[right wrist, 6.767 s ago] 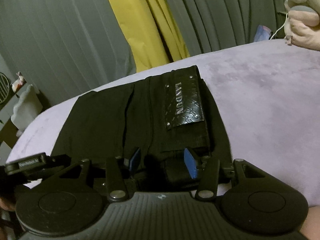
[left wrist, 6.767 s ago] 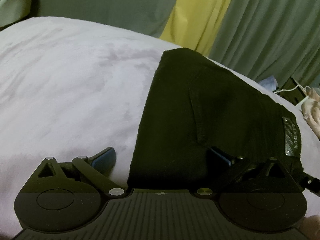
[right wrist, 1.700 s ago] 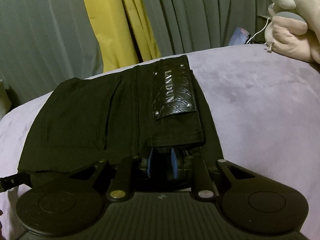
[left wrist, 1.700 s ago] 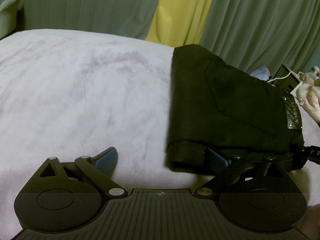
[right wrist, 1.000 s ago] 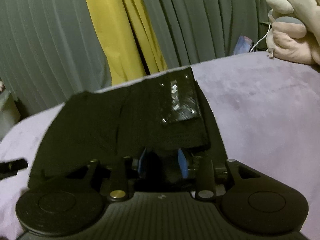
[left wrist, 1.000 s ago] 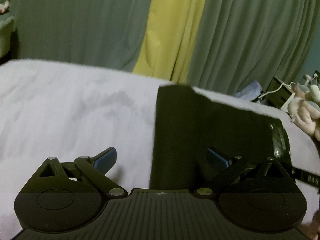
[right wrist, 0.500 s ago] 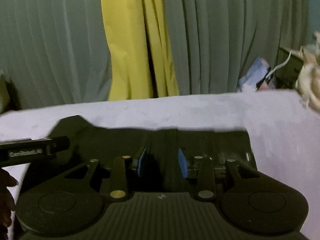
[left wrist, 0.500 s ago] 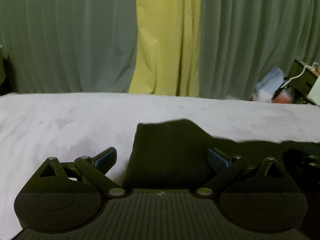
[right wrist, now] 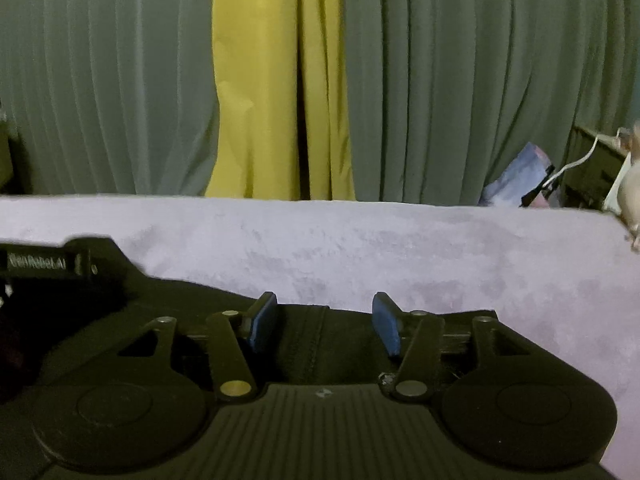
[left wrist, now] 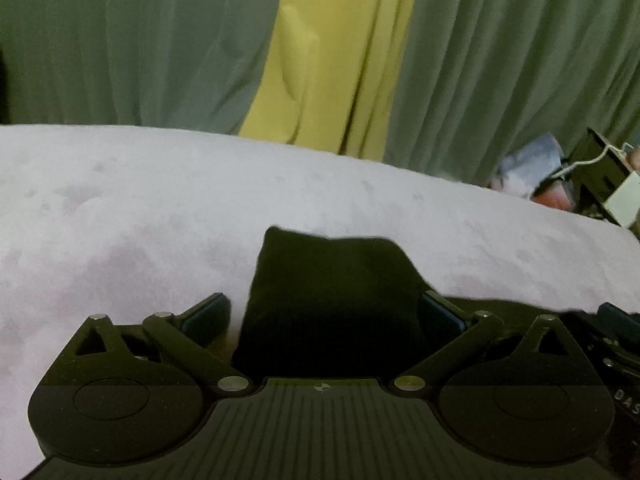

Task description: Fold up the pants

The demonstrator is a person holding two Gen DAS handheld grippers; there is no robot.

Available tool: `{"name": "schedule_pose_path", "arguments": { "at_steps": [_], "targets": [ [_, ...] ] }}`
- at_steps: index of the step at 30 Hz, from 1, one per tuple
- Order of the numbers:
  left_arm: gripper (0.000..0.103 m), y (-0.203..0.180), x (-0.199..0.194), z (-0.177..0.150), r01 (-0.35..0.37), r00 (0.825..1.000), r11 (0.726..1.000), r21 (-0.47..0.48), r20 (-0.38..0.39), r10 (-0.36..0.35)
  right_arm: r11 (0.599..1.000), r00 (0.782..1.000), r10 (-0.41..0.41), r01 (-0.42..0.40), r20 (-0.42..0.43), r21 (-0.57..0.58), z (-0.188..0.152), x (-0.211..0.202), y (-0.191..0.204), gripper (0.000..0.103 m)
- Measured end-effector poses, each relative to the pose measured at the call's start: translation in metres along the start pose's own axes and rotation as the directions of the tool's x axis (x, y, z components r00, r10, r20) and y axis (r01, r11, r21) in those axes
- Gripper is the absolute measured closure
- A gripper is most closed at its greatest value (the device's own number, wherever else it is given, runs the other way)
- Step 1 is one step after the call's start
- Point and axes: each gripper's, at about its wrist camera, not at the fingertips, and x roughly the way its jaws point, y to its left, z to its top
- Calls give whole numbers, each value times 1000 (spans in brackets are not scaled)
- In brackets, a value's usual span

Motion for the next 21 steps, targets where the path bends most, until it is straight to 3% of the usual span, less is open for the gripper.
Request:
{"name": "schedule_pose_path", "arguments": {
  "at_steps": [2, 6, 10, 13, 18, 21],
  "targets": [
    [0, 7, -22, -6, 4, 1000, 1000, 21, 30, -4, 1000, 1000, -14, 14, -13, -17, 5, -17, 4, 45],
    [0, 24, -64, -44, 13, 997, 999, 50, 79, -17, 1000, 999, -5, 4, 41, 16, -19, -73, 4, 20],
    [0, 29, -85, -93, -7, 999, 997, 72, 50, 4, 999, 999, -40, 39, 29, 5, -63, -111, 5, 14],
    [0, 25, -99, -117, -15, 998, 997, 74, 63, 10, 997, 997, -74, 75, -31, 30, -88, -126, -7, 9],
    [0, 25, -113, -137, -13, 999, 998, 55, 33, 11, 954, 992, -22, 57, -121, 296, -92, -132, -43, 6],
    [0, 32, -126, -146, -1, 1000, 1000, 22, 16, 1, 885, 990, 49, 20, -134, 466, -104, -141, -64, 7]
  ]
}}
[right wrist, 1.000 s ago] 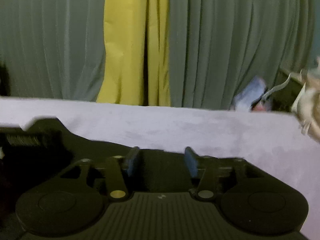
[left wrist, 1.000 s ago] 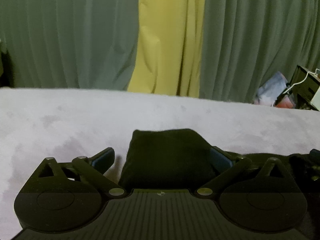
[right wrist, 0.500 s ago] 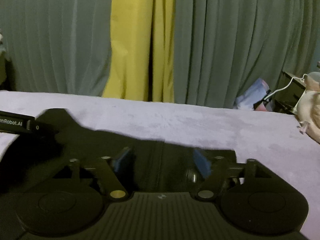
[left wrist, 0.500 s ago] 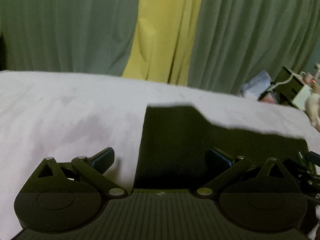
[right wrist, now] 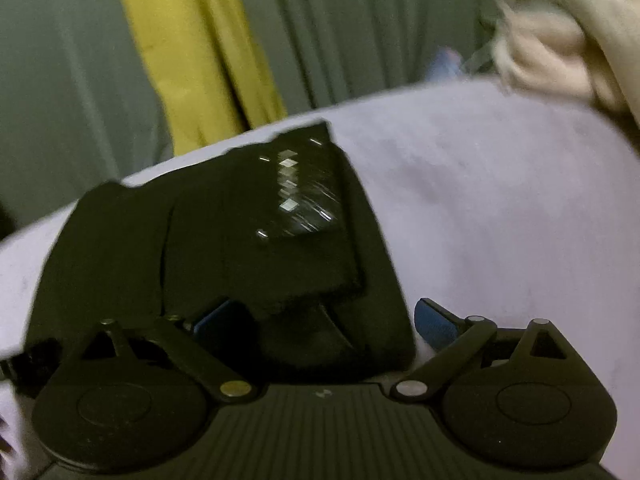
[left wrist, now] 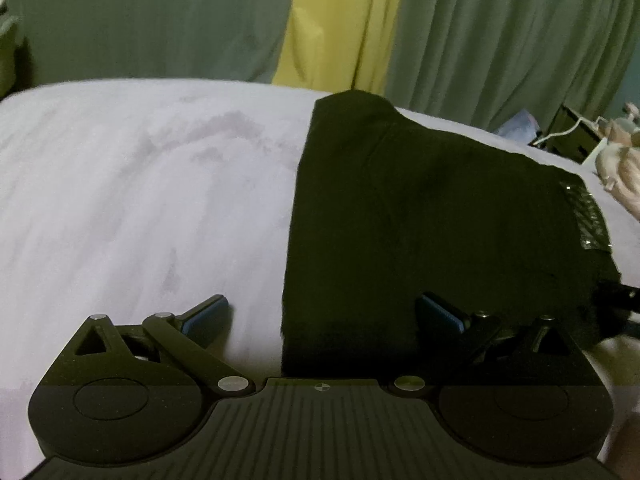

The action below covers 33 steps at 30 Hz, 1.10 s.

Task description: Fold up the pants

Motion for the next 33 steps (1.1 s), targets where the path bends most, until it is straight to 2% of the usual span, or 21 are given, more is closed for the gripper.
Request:
{"name": "schedule_pose_path", "arguments": {
  "at_steps": [3, 9, 10, 13, 16, 18, 21, 25, 26, 28, 30, 31, 33],
  "targets": [
    [0, 1, -4, -15, -4, 1000, 1000, 20, -11, 4, 984, 994, 107, -108, 17, 145, -10, -11, -20, 7],
    [0, 4, -9, -24, -23, 1000, 999, -25, -10, 23, 941, 968, 252, -245, 0, 233, -20, -15, -33, 7],
    [0, 5, -9, -23, -25, 1000, 999, -34, -14, 25, 946, 971, 241, -232, -10, 226, -20, -14, -32, 7],
    [0, 6, -13, -29, -45, 998, 998, -55, -38, 43, 980, 989, 134, -124, -54, 156, -22, -9, -22, 7],
    [0, 6, -16, -32, -52, 997, 997, -60, -54, 49, 999, 998, 45, -44, -52, 15, -27, -12, -2, 4],
    [0, 4, -20, -35, -73, 996, 995, -61, -57, 69, 993, 999, -29, 26, -24, -112, -34, -16, 16, 4],
    [0, 1, -24, -34, -100, 994, 993, -55, -46, 98, 972, 996, -76, 82, 34, -219, -45, -27, 34, 4],
    [0, -15, -44, -29, -135, 990, 991, 17, 53, 134, 958, 989, -105, 128, 102, -257, -57, -42, 47, 4],
    [0, -19, -49, -27, -158, 984, 986, 46, 95, 154, 960, 990, -91, 116, 110, -256, -58, -45, 48, 4],
    [0, -30, -59, -22, -226, 960, 967, 116, 193, 201, 965, 989, -68, 99, 131, -244, -55, -48, 52, 4],
    [0, -40, -63, -20, -268, 944, 947, 179, 244, 221, 966, 983, -82, 119, 165, -229, -53, -56, 57, 4],
    [0, -44, -62, -19, -260, 948, 942, 212, 241, 208, 965, 980, -97, 136, 176, -224, -53, -56, 59, 4],
    [0, -43, -54, -20, -195, 970, 952, 236, 188, 152, 958, 972, -129, 174, 196, -228, -54, -56, 63, 4]
  ]
}}
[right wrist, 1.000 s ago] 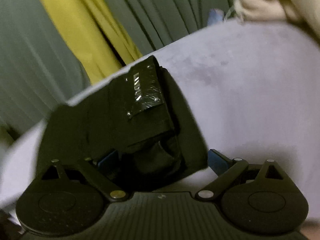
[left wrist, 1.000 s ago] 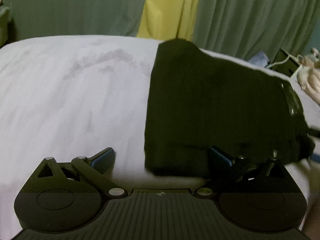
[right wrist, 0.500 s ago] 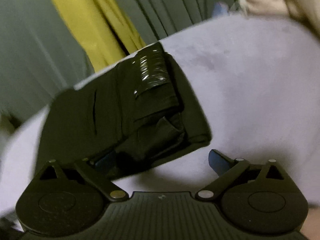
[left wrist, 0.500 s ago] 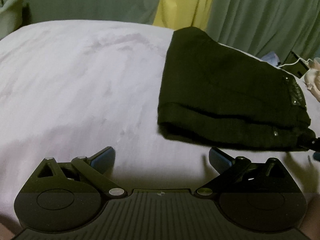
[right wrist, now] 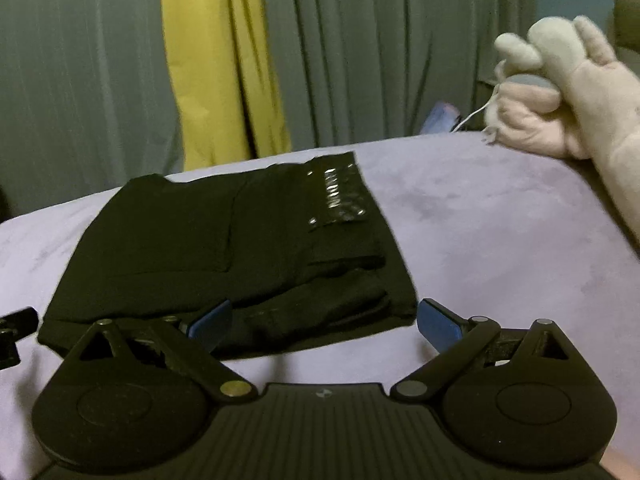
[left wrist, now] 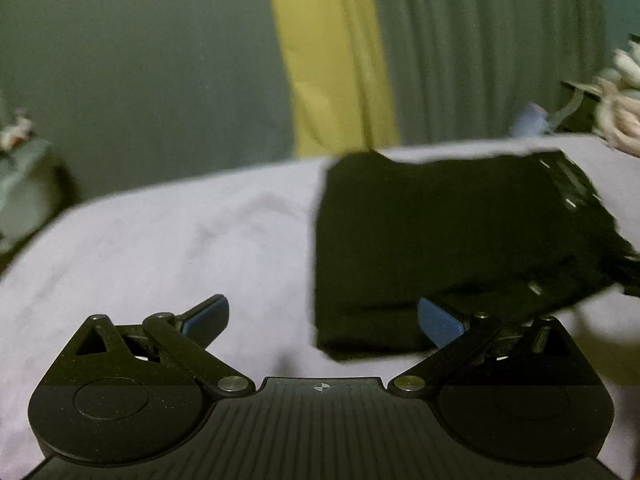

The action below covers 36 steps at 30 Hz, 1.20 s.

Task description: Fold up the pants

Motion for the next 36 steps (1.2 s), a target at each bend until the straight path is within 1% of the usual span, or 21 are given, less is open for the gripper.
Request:
{"name": "schedule_pose_path", "arguments": {
  "at_steps": [1, 2, 4, 6, 9, 12, 14, 23, 31, 36],
  "targets": [
    [0, 1, 8, -2, 43, 998, 999, -15, -36, -44, 1000, 1000, 5, -5, -1, -15, -1, 0, 3, 4],
    [0, 3, 16, -5, 60, 996, 998, -37, -66, -62, 999, 1000, 20, -20, -7, -34, -1, 1, 6, 4],
    [0, 7, 28, -11, 55, 992, 996, -71, -110, -63, 996, 999, 37, -39, -19, -74, -3, 5, 12, 4],
    [0, 9, 35, -12, 55, 989, 995, -77, -134, -65, 994, 999, 31, -33, -21, -108, -6, 8, 18, 4],
    [0, 10, 38, -14, 47, 990, 997, -64, -132, -56, 989, 999, 38, -41, -23, -142, -8, 12, 23, 4],
    [0, 10, 39, -17, 51, 987, 995, -91, -146, -64, 986, 999, 41, -46, -33, -162, -10, 18, 26, 4],
    [0, 10, 42, -17, 54, 986, 993, -102, -151, -69, 986, 998, 44, -50, -42, -160, -11, 21, 27, 4],
    [0, 2, 50, -20, 52, 983, 996, -71, -173, -64, 986, 998, 43, -51, -54, -160, -12, 27, 25, 4],
    [0, 7, 54, -21, 43, 980, 995, -93, -188, -60, 992, 997, 36, -44, -63, -122, -11, 28, 21, 4],
    [0, 8, 55, -20, 40, 980, 994, -101, -190, -59, 992, 998, 37, -43, -59, -119, -10, 27, 19, 4]
  ]
}}
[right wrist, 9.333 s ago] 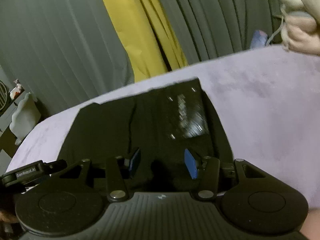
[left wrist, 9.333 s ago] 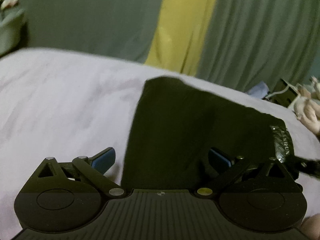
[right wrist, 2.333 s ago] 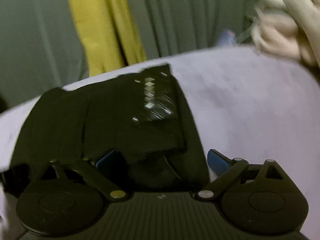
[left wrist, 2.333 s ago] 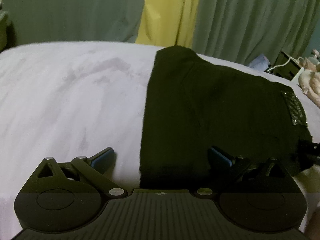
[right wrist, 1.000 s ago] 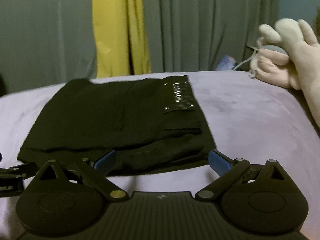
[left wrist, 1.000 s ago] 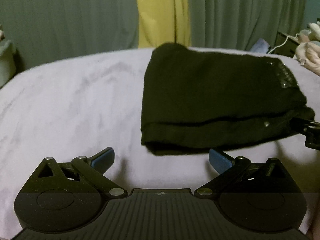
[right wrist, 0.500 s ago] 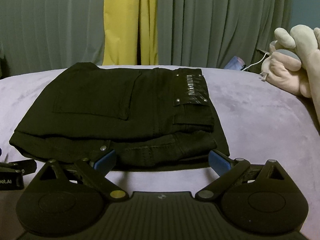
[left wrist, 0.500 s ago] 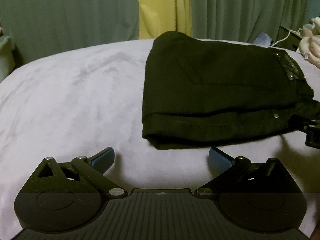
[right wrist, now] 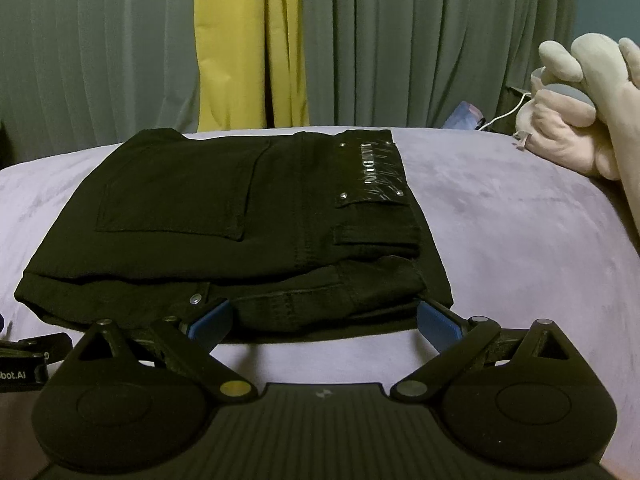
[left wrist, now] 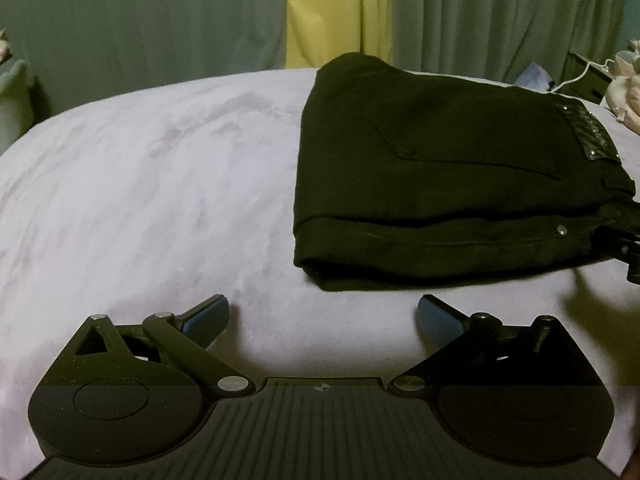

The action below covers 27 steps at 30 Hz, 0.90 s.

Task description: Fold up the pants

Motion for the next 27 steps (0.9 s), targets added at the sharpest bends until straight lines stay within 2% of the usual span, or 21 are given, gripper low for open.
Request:
{"name": "schedule_pose_path", "arguments": {
  "at_steps": [27],
  "targets": [
    [0, 2, 1, -1, 11, 1000, 1000, -5, 1, -11, 1000, 1000, 9, -9, 5, -9, 1, -1, 0, 4]
  ]
}}
